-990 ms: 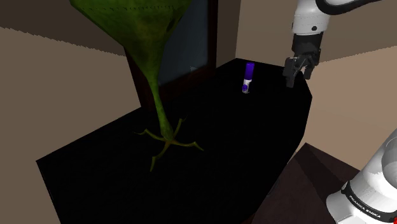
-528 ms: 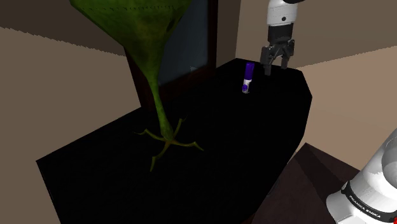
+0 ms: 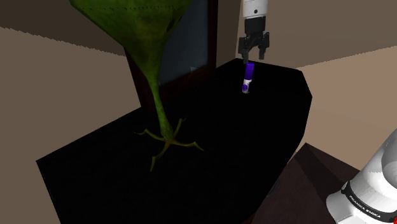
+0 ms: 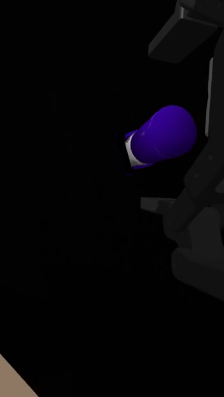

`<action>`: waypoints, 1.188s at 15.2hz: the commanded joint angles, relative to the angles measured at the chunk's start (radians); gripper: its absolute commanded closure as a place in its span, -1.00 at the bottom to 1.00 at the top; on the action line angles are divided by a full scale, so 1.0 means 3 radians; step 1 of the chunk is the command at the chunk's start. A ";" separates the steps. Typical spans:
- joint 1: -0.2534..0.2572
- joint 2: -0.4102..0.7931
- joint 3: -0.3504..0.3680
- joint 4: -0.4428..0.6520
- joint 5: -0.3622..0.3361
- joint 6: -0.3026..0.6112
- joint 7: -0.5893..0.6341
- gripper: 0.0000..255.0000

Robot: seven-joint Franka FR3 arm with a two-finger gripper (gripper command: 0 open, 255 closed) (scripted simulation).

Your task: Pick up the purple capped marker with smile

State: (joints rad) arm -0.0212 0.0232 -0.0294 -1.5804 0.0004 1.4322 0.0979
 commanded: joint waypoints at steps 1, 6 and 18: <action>-0.0002 0.0160 -0.0001 0.0164 0.0017 -0.0018 -0.0011 -1.00; -0.0001 0.0117 0.0000 -0.0117 0.0016 0.0220 -0.0011 -1.00; 0.0001 0.0109 0.0002 -0.0193 0.0017 0.0288 -0.0008 1.00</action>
State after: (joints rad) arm -0.0209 0.0551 -0.0289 -1.6376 0.0054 1.5185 0.0955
